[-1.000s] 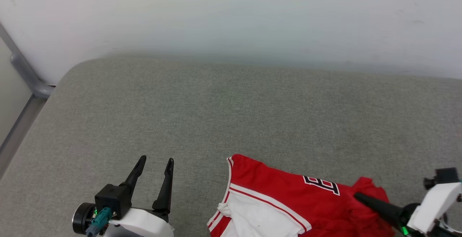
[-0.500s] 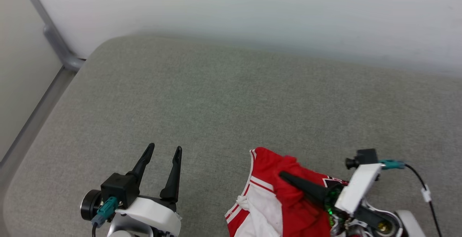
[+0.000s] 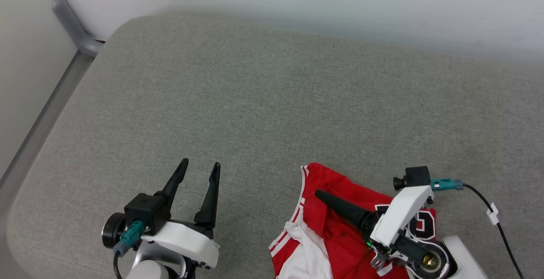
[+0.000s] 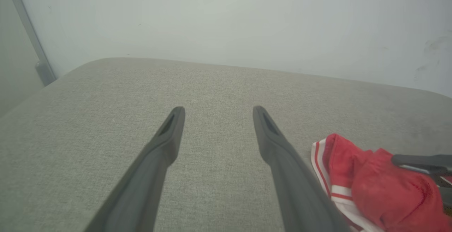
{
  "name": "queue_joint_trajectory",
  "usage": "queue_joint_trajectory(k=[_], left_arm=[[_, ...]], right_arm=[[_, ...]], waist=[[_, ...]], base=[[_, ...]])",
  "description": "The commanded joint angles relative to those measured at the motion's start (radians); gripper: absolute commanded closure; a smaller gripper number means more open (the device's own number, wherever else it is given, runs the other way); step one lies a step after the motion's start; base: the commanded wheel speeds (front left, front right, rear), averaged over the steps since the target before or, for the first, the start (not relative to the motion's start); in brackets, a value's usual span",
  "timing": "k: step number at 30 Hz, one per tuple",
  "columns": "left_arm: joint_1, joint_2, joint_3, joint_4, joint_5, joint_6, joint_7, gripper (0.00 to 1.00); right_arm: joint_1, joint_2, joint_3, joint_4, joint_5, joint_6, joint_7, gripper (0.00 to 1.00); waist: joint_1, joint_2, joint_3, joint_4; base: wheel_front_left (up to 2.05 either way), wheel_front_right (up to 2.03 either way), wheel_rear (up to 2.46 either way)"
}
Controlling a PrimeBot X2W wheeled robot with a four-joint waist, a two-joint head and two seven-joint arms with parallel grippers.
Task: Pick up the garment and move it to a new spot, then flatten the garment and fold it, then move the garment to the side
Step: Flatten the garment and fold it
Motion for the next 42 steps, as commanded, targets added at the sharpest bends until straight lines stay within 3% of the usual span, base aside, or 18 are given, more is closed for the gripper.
queue_joint_trajectory(k=[1, 7, 13, 19, 26, 32, 42], left_arm=[[-0.009, 0.000, 0.007, 0.005, 0.006, -0.003, -0.006, 0.00], [0.012, 0.007, 0.017, 0.012, 0.015, -0.006, -0.007, 0.00], [0.040, 0.016, 0.028, 0.005, 0.021, 0.006, -0.007, 0.00], [0.065, 0.026, 0.041, 0.000, 0.015, 0.021, -0.006, 0.00], [0.085, 0.044, 0.054, -0.008, 0.008, 0.034, -0.004, 0.00], [0.103, 0.050, 0.057, -0.023, 0.008, 0.050, 0.001, 0.00], [0.128, 0.064, 0.051, -0.036, 0.018, 0.068, 0.006, 0.00]], right_arm=[[-0.014, -0.016, 0.005, -0.017, -0.024, 0.000, -0.017, 0.00], [0.023, -0.091, 0.016, -0.124, -0.185, 0.000, -0.133, 0.00], [0.089, -0.158, -0.081, -0.180, -0.430, 0.000, -0.273, 0.00], [0.174, -0.162, -0.240, -0.235, -0.654, 0.000, -0.332, 0.00], [0.248, -0.139, -0.344, -0.351, -0.845, 0.000, -0.439, 0.00], [0.334, -0.123, -0.330, -0.448, -0.961, 0.000, -0.577, 0.00], [0.434, -0.080, -0.319, -0.504, -1.016, 0.000, -0.595, 0.00]], waist=[[-0.0001, 0.0000, -0.013, -0.012], [-0.0001, 0.0000, -0.059, -0.049], [-0.0001, 0.0000, -0.102, -0.093], [-0.0001, 0.0000, -0.135, -0.138], [-0.0001, 0.0000, -0.164, -0.172], [-0.0001, 0.0000, -0.183, -0.200], [-0.0001, 0.0000, -0.194, -0.222]], base=[[0.00, 0.00, 0.00], [0.00, 0.00, 0.00], [0.00, 0.00, 0.00], [0.00, 0.00, 0.00], [0.00, 0.00, 0.00], [0.00, 0.00, 0.00], [0.00, 0.00, 0.00]])
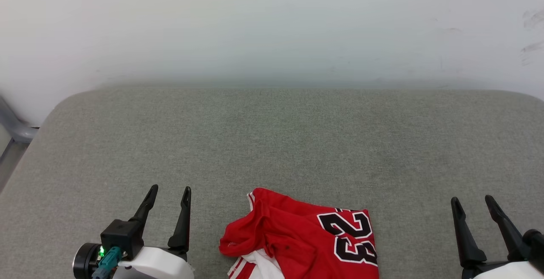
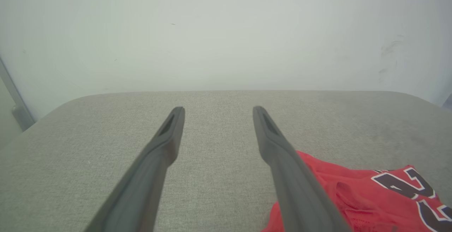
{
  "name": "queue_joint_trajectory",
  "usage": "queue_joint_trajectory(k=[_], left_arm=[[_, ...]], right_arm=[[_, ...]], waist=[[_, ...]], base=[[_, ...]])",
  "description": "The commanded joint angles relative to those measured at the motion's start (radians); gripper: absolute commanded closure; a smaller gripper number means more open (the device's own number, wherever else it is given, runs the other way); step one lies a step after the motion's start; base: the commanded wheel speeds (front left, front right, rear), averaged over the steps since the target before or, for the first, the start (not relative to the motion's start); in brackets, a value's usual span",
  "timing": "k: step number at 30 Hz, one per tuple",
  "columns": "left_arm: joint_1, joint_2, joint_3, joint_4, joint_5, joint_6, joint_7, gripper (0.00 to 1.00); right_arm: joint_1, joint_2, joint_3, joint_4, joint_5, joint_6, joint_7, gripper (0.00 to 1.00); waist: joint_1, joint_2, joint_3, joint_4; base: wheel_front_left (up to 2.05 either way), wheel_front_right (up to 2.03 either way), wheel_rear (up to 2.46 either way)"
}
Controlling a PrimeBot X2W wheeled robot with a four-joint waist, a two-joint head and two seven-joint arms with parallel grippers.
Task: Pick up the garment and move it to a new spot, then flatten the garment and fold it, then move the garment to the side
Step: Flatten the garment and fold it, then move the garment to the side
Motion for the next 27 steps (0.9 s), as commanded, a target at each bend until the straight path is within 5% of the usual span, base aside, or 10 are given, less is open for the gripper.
queue_joint_trajectory(k=[1, 18, 27], left_arm=[[0.016, 0.006, -0.002, -0.003, 0.002, 0.004, 0.002, 0.00], [0.007, 0.014, -0.006, -0.016, -0.004, 0.019, 0.001, 0.00], [-0.041, -0.003, -0.011, -0.035, 0.000, 0.005, -0.005, 0.00]], right_arm=[[0.013, 0.007, 0.000, -0.010, -0.008, 0.000, 0.003, 0.00], [0.014, 0.029, -0.025, -0.045, 0.030, 0.000, 0.091, 0.00], [-0.008, -0.040, -0.134, 0.066, 0.221, 0.000, 0.342, 0.00]], waist=[[0.0000, -0.0001, 0.000, -0.001], [0.0000, -0.0001, 0.012, -0.007], [0.0000, -0.0001, 0.069, 0.035]], base=[[0.00, 0.00, 0.00], [0.00, 0.00, 0.00], [0.00, 0.00, 0.00]])
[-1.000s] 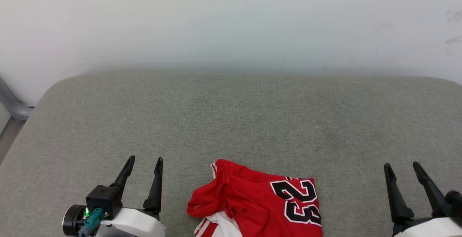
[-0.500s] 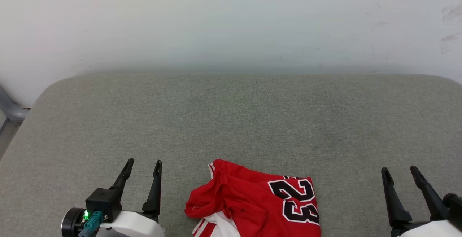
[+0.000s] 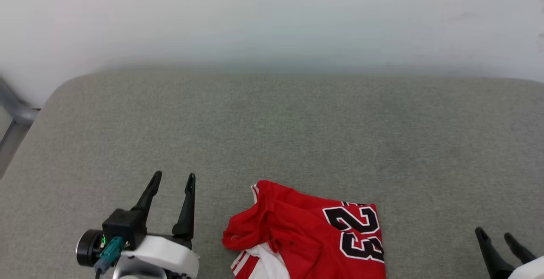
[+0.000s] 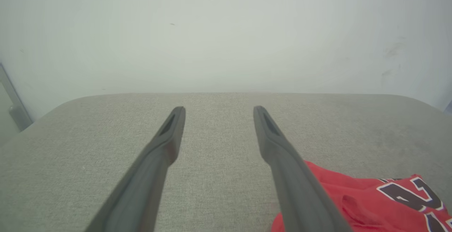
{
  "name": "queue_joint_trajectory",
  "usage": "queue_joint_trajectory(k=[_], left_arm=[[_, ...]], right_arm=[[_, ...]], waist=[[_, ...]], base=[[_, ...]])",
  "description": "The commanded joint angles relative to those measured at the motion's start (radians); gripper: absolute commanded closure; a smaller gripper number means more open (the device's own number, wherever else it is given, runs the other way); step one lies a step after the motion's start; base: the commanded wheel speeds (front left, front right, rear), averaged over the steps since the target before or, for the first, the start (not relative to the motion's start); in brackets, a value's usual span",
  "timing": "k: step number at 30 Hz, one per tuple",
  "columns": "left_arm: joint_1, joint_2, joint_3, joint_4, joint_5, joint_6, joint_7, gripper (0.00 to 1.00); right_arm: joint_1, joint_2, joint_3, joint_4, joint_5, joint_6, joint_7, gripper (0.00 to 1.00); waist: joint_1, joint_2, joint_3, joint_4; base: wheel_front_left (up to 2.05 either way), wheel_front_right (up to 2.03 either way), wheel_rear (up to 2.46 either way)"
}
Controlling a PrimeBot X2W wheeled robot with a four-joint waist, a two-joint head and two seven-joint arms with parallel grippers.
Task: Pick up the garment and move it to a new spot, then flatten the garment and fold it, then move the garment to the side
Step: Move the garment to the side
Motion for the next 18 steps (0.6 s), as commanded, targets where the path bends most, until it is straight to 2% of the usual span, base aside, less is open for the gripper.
queue_joint_trajectory(k=[1, 5, 9, 15, 18], left_arm=[[-0.025, -0.004, 0.000, -0.006, 0.003, -0.005, -0.004, 0.00], [-0.056, -0.016, 0.000, -0.004, 0.011, -0.015, -0.006, 0.00], [-0.080, -0.028, 0.005, 0.002, 0.020, -0.031, -0.008, 0.00], [-0.105, -0.054, 0.021, -0.003, 0.037, -0.050, -0.009, 0.00], [-0.121, -0.069, 0.034, 0.000, 0.049, -0.066, -0.009, 0.00]], right_arm=[[-0.020, -0.006, -0.004, 0.016, 0.031, 0.000, 0.046, 0.00], [-0.042, -0.021, 0.016, 0.052, 0.099, 0.000, 0.207, 0.00], [-0.063, -0.001, 0.070, 0.069, 0.175, 0.000, 0.335, 0.00], [-0.113, 0.024, 0.146, 0.107, 0.252, 0.000, 0.402, 0.00], [-0.135, 0.037, 0.189, 0.181, 0.284, -0.001, 0.436, 0.00]], waist=[[0.0001, -0.0001, 0.029, 0.026], [0.0001, -0.0001, 0.073, 0.065], [0.0001, -0.0001, 0.105, 0.101], [0.0001, -0.0001, 0.152, 0.139], [0.0001, -0.0001, 0.176, 0.154]], base=[[0.00, 0.00, 0.00], [0.00, 0.00, 0.00], [0.00, 0.00, 0.00], [0.00, 0.00, 0.00], [0.00, 0.00, 0.00]])
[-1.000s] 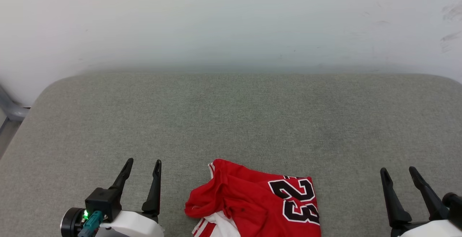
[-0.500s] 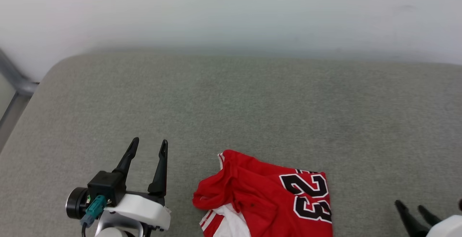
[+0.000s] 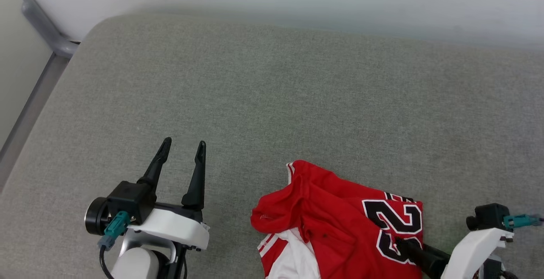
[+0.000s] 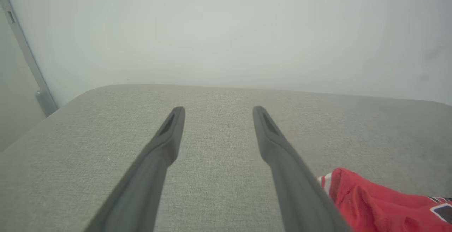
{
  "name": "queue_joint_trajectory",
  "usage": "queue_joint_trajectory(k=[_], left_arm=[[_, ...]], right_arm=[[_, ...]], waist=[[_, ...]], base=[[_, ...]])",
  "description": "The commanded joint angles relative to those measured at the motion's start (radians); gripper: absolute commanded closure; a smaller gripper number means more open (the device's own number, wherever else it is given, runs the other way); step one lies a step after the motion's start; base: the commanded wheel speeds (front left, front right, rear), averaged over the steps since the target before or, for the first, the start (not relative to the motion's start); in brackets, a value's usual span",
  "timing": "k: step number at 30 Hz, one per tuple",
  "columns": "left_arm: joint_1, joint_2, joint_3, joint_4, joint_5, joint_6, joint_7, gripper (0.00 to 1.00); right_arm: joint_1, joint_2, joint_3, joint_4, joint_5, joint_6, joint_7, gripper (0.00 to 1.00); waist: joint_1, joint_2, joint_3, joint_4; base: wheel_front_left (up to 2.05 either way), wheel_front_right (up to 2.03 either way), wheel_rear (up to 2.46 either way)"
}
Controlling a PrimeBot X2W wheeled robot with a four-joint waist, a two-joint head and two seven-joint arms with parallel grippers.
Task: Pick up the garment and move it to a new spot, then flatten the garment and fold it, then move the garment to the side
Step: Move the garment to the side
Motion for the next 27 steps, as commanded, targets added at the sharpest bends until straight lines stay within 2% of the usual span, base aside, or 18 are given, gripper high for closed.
queue_joint_trajectory(k=[1, 5, 6, 7, 11, 18, 22, 24, 27], left_arm=[[-0.015, -0.008, 0.007, 0.001, 0.009, -0.007, -0.006, 0.00], [-0.019, -0.020, 0.018, 0.011, 0.022, -0.022, -0.007, 0.00], [-0.020, -0.023, 0.022, 0.013, 0.025, -0.024, -0.007, 0.00], [-0.019, -0.025, 0.027, 0.015, 0.029, -0.026, -0.007, 0.00], [0.000, -0.032, 0.042, 0.027, 0.041, -0.033, -0.007, 0.00], [0.032, -0.030, 0.053, 0.036, 0.066, -0.042, -0.006, 0.00], [0.048, -0.025, 0.055, 0.036, 0.067, -0.048, -0.005, 0.00], [0.062, -0.021, 0.059, 0.026, 0.071, -0.046, -0.005, 0.00], [0.065, -0.019, 0.060, 0.018, 0.075, -0.046, -0.005, 0.00]], right_arm=[[0.001, 0.011, 0.022, 0.046, 0.009, -0.002, 0.026, 0.00], [-0.010, 0.019, 0.043, 0.115, 0.019, -0.003, 0.060, 0.00], [-0.015, 0.018, 0.052, 0.123, 0.019, -0.003, 0.065, 0.62], [-0.020, 0.021, 0.056, 0.123, 0.022, -0.003, 0.060, 1.00], [-0.048, 0.007, 0.076, 0.096, 0.012, -0.002, 0.040, 1.00], [-0.083, -0.052, 0.093, 0.006, -0.061, -0.001, -0.007, 1.00], [-0.082, -0.076, 0.083, -0.029, -0.115, -0.001, -0.011, 1.00], [-0.085, -0.104, 0.066, -0.070, -0.168, -0.001, -0.015, 1.00], [-0.091, -0.118, 0.054, -0.098, -0.198, -0.001, -0.017, 1.00]], waist=[[-0.0001, 0.0000, 0.016, 0.013], [-0.0001, 0.0000, 0.021, 0.019], [-0.0001, 0.0000, 0.021, 0.018], [-0.0001, 0.0000, 0.019, 0.018], [-0.0001, 0.0000, -0.004, 0.005], [-0.0001, 0.0000, -0.064, -0.043], [-0.0001, 0.0000, -0.080, -0.085], [-0.0001, 0.0000, -0.084, -0.142], [-0.0001, 0.0000, -0.080, -0.187]], base=[[0.00, 0.00, 0.00], [0.00, 0.00, 0.00], [0.00, 0.00, 0.00], [0.00, 0.00, 0.00], [0.00, 0.00, 0.00], [0.00, 0.00, 0.00], [0.00, 0.00, 0.00], [0.00, 0.00, 0.00], [0.00, 0.00, 0.00]])
